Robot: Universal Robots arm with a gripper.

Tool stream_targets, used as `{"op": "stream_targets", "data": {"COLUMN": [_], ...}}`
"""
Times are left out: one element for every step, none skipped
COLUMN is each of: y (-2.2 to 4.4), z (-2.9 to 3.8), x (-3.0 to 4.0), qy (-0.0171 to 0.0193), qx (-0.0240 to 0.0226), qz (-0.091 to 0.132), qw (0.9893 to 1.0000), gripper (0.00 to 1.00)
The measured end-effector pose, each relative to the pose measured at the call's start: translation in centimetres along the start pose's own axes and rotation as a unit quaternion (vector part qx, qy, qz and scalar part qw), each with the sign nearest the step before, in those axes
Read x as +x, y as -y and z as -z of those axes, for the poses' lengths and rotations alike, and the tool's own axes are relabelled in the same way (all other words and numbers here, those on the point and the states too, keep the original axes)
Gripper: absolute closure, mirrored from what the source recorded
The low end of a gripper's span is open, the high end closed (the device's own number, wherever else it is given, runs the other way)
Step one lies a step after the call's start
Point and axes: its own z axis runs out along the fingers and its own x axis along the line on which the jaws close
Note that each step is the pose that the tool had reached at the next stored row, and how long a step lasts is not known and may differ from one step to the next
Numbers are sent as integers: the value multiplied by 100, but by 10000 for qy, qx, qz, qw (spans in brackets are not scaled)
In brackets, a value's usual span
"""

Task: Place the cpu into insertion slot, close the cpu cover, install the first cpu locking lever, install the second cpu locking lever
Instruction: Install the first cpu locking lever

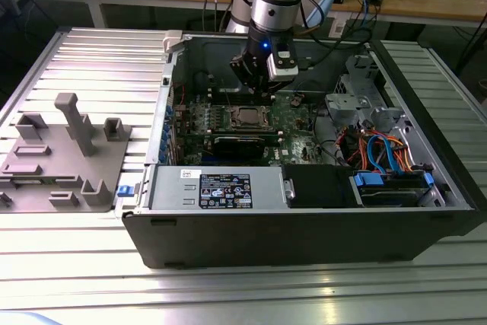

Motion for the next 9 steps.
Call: {"op": "stream_targets", "data": {"y": [0,0,0,0,0,0,0,0,0], "z": [0,0,0,0,0,0,0,0,0], "x": [0,0,0,0,0,0,0,0,0], "qy": [0,1,2,3,3,4,5,6,6], "qx": [1,2,5,7,8,11,15,17,18], "qz": [33,66,121,171,208,278,363,409,445], "qw": [10000,10000,9999,9999,9998,9996,9993,9992,9990], "gripper": [89,89,89,89,89,89,89,89,89]}}
